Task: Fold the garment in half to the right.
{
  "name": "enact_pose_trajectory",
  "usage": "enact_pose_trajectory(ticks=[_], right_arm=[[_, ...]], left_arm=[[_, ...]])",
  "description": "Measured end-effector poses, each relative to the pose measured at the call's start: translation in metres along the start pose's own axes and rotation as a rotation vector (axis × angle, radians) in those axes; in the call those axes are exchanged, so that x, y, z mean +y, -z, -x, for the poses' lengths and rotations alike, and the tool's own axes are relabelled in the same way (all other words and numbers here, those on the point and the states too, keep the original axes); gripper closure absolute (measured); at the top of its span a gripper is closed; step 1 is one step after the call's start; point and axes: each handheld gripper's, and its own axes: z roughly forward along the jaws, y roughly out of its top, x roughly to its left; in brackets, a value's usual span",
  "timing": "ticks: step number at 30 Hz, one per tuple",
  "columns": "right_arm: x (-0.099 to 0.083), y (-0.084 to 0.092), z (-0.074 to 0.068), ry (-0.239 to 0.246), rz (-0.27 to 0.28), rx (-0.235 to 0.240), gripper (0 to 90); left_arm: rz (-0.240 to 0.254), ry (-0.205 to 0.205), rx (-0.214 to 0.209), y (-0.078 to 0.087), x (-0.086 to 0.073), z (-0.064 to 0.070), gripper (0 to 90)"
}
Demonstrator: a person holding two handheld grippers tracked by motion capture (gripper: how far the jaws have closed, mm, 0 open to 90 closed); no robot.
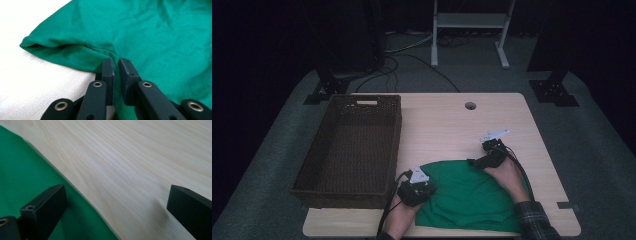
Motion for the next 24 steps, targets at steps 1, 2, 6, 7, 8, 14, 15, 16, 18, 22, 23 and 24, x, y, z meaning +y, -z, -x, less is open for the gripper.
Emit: enact_pose_trajectory(ticks=[1, 2, 6, 7, 8, 14, 15, 16, 18, 22, 23, 24], right_arm=[[-0.001, -0.002, 0.001, 0.000, -0.004, 0.003, 1.5], [-0.001, -0.004, 0.000, 0.001, -0.007, -0.002, 0.0], [-0.001, -0.006, -0.001, -0.009, 0.000, -0.015, 0.0], [-0.002, -0.006, -0.001, -0.011, 0.002, -0.016, 0.0], [-0.002, -0.006, -0.001, -0.011, 0.004, -0.017, 0.0], [0.000, -0.009, -0.004, -0.017, 0.020, -0.024, 0.0], [0.001, -0.010, -0.005, -0.018, 0.022, -0.024, 0.0], [0.001, -0.010, -0.006, -0.023, 0.023, -0.026, 0.0], [0.002, -0.012, -0.007, -0.019, 0.025, -0.028, 0.0], [0.005, -0.015, -0.009, -0.017, 0.025, -0.026, 0.0], [0.006, -0.016, -0.010, -0.020, 0.024, -0.025, 0.0], [0.008, -0.017, -0.011, -0.018, 0.025, -0.024, 0.0]], left_arm=[[0.003, 0.004, -0.001, 0.000, 0.000, 0.000, 83.2], [0.007, 0.004, 0.000, 0.001, 0.000, 0.000, 83.3], [0.052, 0.019, -0.008, 0.007, 0.004, 0.001, 84.0], [0.065, 0.024, -0.013, 0.008, 0.005, 0.001, 84.1], [0.077, 0.024, -0.016, 0.010, 0.007, 0.002, 84.2], [0.138, 0.023, -0.033, 0.023, 0.019, 0.003, 84.5], [0.148, 0.024, -0.038, 0.024, 0.021, 0.004, 84.5], [0.157, 0.029, -0.046, 0.025, 0.022, 0.004, 84.6], [0.166, 0.038, -0.064, 0.025, 0.025, 0.004, 84.6], [0.190, 0.026, -0.079, 0.027, 0.033, 0.009, 84.7], [0.193, 0.022, -0.083, 0.027, 0.036, 0.010, 84.7], [0.199, 0.019, -0.088, 0.028, 0.038, 0.011, 84.7]])
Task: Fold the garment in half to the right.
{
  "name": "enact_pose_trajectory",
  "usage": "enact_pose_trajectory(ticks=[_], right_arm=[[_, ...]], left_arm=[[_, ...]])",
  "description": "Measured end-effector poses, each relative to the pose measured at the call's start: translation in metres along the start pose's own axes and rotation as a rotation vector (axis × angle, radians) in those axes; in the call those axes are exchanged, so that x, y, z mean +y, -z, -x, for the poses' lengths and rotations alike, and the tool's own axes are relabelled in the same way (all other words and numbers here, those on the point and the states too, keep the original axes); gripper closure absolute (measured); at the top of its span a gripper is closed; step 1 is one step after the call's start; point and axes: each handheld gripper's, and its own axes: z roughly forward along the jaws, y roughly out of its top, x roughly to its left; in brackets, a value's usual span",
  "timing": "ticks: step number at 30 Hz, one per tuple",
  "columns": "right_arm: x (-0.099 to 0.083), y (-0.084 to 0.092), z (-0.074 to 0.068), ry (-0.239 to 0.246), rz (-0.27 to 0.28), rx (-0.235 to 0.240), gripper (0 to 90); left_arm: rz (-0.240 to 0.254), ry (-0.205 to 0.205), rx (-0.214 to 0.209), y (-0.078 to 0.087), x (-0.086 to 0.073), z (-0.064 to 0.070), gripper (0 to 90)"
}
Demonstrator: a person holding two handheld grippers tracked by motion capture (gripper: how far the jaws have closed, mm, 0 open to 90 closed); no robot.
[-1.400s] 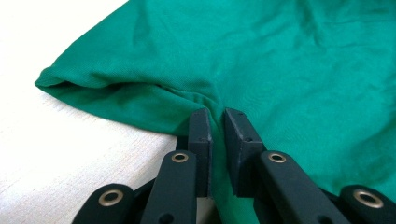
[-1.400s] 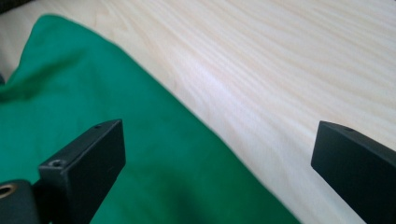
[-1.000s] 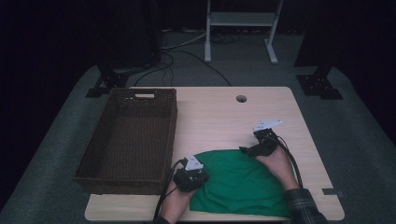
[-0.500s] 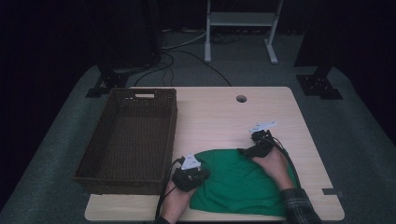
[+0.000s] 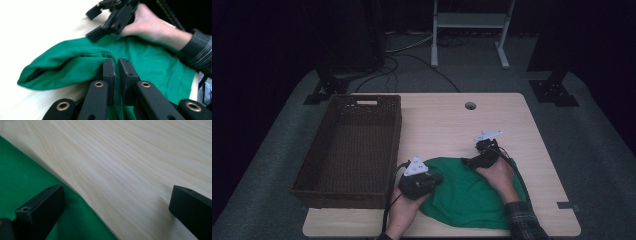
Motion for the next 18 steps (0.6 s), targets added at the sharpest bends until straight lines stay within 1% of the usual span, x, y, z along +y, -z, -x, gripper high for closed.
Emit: enact_pose_trajectory(ticks=[6, 8, 9, 12, 14, 17, 18], right_arm=[[0.009, -0.009, -0.009, 0.003, -0.001, 0.005, 0.0], [0.013, -0.013, -0.013, 0.011, 0.000, 0.006, 0.0], [0.016, -0.016, -0.016, 0.006, 0.001, 0.007, 0.0], [0.020, -0.020, -0.022, 0.012, 0.004, 0.008, 0.0], [0.023, -0.023, -0.027, 0.016, 0.004, 0.010, 0.0], [0.024, -0.023, -0.030, 0.042, 0.014, 0.010, 0.0], [0.024, -0.021, -0.030, 0.040, 0.020, 0.025, 0.0]], left_arm=[[0.037, -0.016, -0.028, 0.004, 0.017, 0.000, 85.1], [0.048, -0.017, -0.036, 0.005, 0.023, -0.001, 85.2], [0.051, -0.014, -0.041, 0.004, 0.025, -0.001, 85.2], [0.047, -0.020, -0.065, 0.002, 0.031, -0.002, 85.2], [0.046, -0.014, -0.088, -0.001, 0.034, -0.002, 85.2], [0.032, -0.019, -0.106, -0.008, 0.036, 0.000, 85.2], [0.026, -0.021, -0.111, -0.010, 0.037, 0.000, 85.2]])
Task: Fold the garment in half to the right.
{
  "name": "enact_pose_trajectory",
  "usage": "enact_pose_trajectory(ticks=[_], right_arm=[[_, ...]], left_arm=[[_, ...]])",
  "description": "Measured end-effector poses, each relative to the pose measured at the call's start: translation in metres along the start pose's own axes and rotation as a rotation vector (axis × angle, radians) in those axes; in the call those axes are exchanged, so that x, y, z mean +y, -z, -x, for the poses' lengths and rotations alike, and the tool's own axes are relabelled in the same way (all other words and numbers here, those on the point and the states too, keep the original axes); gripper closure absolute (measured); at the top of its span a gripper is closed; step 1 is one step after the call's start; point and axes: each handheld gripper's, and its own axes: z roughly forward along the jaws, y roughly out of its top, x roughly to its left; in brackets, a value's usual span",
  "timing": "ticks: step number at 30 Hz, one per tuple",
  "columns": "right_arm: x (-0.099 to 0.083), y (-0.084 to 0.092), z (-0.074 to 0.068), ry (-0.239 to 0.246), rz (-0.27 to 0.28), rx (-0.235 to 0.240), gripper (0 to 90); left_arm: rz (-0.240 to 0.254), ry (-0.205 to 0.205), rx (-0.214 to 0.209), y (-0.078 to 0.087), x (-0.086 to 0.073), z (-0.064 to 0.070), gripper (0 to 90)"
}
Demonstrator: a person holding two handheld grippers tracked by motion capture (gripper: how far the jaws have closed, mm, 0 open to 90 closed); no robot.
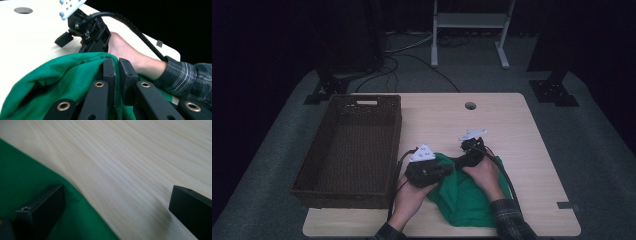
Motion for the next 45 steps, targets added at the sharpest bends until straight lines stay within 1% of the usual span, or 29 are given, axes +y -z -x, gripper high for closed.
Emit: enact_pose_trajectory(ticks=[2, 3, 5, 7, 10, 12, 13, 14, 16, 17, 18, 19, 20, 23, 27, 30, 32, 36, 39, 41, 43, 45], right_arm=[[-0.002, 0.010, 0.004, 0.000, 0.026, 0.042, 0.0], [-0.004, 0.017, 0.005, 0.016, 0.028, 0.053, 0.0], [-0.011, 0.032, 0.007, 0.064, 0.019, 0.073, 0.0], [-0.024, 0.050, 0.008, 0.117, 0.028, 0.095, 0.0], [-0.048, 0.074, 0.008, 0.170, 0.025, 0.131, 0.0], [-0.061, 0.085, 0.006, 0.195, 0.014, 0.169, 0.0], [-0.068, 0.090, 0.005, 0.212, 0.013, 0.179, 0.0], [-0.074, 0.092, 0.003, 0.223, -0.004, 0.190, 0.0], [-0.086, 0.094, -0.002, 0.260, -0.035, 0.199, 0.0], [-0.089, 0.094, -0.003, 0.267, -0.045, 0.206, 0.0], [-0.092, 0.094, -0.004, 0.272, -0.039, 0.221, 0.0], [-0.095, 0.095, -0.005, 0.269, -0.031, 0.239, 0.0], [-0.096, 0.095, -0.005, 0.270, -0.032, 0.245, 0.0], [-0.097, 0.095, -0.005, 0.261, -0.022, 0.252, 0.0], [-0.096, 0.092, -0.009, 0.250, -0.016, 0.235, 0.0], [-0.092, 0.088, -0.018, 0.235, -0.016, 0.222, 0.0], [-0.088, 0.084, -0.026, 0.229, -0.016, 0.218, 0.0], [-0.079, 0.075, -0.046, 0.227, -0.015, 0.216, 0.0], [-0.072, 0.068, -0.061, 0.238, -0.015, 0.230, 0.0], [-0.069, 0.065, -0.067, 0.249, -0.011, 0.236, 0.0], [-0.069, 0.066, -0.068, 0.252, -0.008, 0.240, 0.0], [-0.071, 0.072, -0.062, 0.256, 0.018, 0.253, 0.0]], left_arm=[[-0.010, -0.004, -0.011, -0.003, 0.001, 0.000, 85.2], [-0.014, -0.005, -0.018, -0.004, 0.001, 0.000, 85.1], [-0.017, -0.003, -0.028, -0.006, 0.001, 0.000, 85.2], [-0.020, -0.004, -0.037, -0.009, 0.002, -0.001, 85.2], [-0.025, -0.011, -0.047, -0.015, 0.004, -0.001, 85.2], [-0.029, -0.022, -0.057, -0.019, 0.006, 0.000, 85.2], [-0.030, -0.028, -0.062, -0.021, 0.007, 0.001, 85.1], [-0.035, -0.036, -0.067, -0.023, 0.008, 0.001, 85.2], [-0.036, -0.043, -0.080, -0.028, 0.009, 0.002, 85.2], [-0.040, -0.054, -0.084, -0.030, 0.009, 0.003, 85.2], [-0.041, -0.058, -0.088, -0.032, 0.009, 0.003, 85.2], [-0.044, -0.063, -0.094, -0.033, 0.009, 0.003, 85.2], [-0.045, -0.067, -0.100, -0.034, 0.009, 0.003, 85.2], [-0.049, -0.076, -0.105, -0.033, 0.008, 0.003, 85.1], [-0.051, -0.077, -0.108, -0.030, 0.008, 0.002, 85.1], [-0.067, -0.081, -0.116, -0.031, 0.006, 0.002, 85.1], [-0.084, -0.085, -0.127, -0.034, 0.005, 0.003, 85.1], [-0.102, -0.081, -0.144, -0.041, 0.003, 0.004, 85.1], [-0.123, -0.072, -0.155, -0.047, -0.002, 0.004, 85.1], [-0.137, -0.063, -0.162, -0.051, -0.006, 0.003, 85.1], [-0.141, -0.045, -0.173, -0.055, -0.010, 0.001, 85.1], [-0.144, -0.034, -0.181, -0.060, -0.013, -0.001, 85.0]])
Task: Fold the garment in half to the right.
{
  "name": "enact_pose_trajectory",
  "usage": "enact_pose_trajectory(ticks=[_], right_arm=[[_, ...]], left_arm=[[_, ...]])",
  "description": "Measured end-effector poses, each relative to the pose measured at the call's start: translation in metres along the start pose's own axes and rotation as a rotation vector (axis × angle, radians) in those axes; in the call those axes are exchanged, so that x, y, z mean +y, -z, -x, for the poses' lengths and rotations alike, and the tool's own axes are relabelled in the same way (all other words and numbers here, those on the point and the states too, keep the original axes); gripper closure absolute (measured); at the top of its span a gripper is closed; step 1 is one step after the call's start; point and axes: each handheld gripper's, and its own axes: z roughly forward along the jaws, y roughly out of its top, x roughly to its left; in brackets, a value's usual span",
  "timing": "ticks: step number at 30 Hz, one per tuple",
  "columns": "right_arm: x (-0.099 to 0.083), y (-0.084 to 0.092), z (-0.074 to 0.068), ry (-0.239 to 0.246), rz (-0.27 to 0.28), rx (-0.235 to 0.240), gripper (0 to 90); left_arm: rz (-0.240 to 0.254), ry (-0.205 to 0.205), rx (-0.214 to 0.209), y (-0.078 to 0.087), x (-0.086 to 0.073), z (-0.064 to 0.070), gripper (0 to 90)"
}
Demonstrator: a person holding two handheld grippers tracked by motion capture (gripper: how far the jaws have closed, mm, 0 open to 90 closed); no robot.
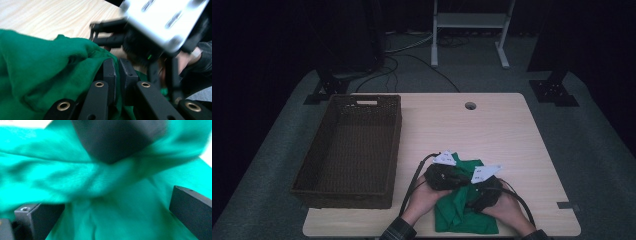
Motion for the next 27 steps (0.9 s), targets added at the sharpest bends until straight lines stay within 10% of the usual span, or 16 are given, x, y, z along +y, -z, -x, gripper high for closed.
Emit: enact_pose_trajectory(ticks=[7, 27], right_arm=[[-0.017, 0.025, 0.010, 0.015, 0.014, 0.039, 0.0], [-0.027, 0.022, 0.014, 0.042, -0.022, 0.066, 0.0]], left_arm=[[-0.030, 0.002, 0.001, -0.019, 0.000, -0.003, 85.0], [-0.115, 0.024, 0.011, -0.055, -0.004, -0.013, 84.9]])
